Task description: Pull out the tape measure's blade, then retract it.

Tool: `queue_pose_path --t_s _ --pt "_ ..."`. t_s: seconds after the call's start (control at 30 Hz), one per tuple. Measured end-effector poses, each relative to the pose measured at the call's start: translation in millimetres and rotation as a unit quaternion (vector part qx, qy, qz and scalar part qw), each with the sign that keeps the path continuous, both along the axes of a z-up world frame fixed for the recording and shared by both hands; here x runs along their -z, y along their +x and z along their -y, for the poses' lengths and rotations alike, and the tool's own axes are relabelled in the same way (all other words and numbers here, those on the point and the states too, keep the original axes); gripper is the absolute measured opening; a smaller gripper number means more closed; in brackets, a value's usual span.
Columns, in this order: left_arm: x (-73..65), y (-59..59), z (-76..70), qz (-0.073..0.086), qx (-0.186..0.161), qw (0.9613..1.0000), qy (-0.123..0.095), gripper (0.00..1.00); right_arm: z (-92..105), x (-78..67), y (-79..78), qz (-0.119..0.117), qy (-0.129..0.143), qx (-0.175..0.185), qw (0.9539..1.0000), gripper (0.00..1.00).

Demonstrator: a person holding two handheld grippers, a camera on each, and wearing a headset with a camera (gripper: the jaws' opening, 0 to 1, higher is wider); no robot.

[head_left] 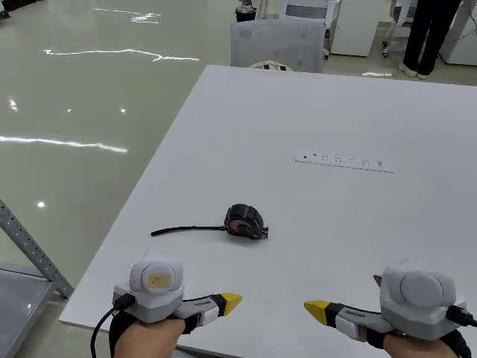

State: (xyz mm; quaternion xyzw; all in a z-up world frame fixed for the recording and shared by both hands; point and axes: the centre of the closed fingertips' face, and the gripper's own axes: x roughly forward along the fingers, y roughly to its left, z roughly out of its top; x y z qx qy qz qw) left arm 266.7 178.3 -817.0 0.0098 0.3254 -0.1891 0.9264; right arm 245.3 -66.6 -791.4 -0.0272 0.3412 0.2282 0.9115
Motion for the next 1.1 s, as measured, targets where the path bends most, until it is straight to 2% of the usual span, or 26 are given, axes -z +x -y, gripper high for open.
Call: queue_pose_path --t_s 0.33,0.47,0.5,0.53,0.63,0.87,1.1 --pt "-7.7 -2.6 -2.3 -0.001 0.011 0.9999 0.003 1.0 12.7 -9.4 -7.1 -0.004 0.003 0.027 0.9996 0.99" --pt "-10.0 -2.5 -5.1 -0.008 0.007 0.9999 0.001 1.0 16.1 -13.8 -8.5 -0.002 0.003 0.032 0.9995 1.0" --pt "-10.7 -2.3 -5.9 -0.006 0.008 0.9999 0.004 1.0 16.8 -14.1 -8.5 -0.003 0.005 0.034 0.9994 0.99" --pt "-15.1 -1.4 -6.3 0.003 0.005 1.0 0.002 1.0 17.6 -13.8 -8.8 -0.006 0.009 0.036 0.9993 0.98" --pt "-17.4 -2.3 -8.2 0.005 0.004 1.0 0.006 1.0 21.7 -13.3 -7.8 -0.005 0.009 0.044 0.999 0.99" --pt "-17.6 -6.5 -10.6 -0.006 -0.002 1.0 0.002 1.0 30.1 -15.4 -8.1 -0.007 0.012 0.057 0.9983 1.0" --pt "-21.6 -3.8 -9.6 -0.01 -0.004 0.9999 0.001 1.0 32.5 -16.3 -10.4 -0.008 0.011 0.06 0.9981 1.0"
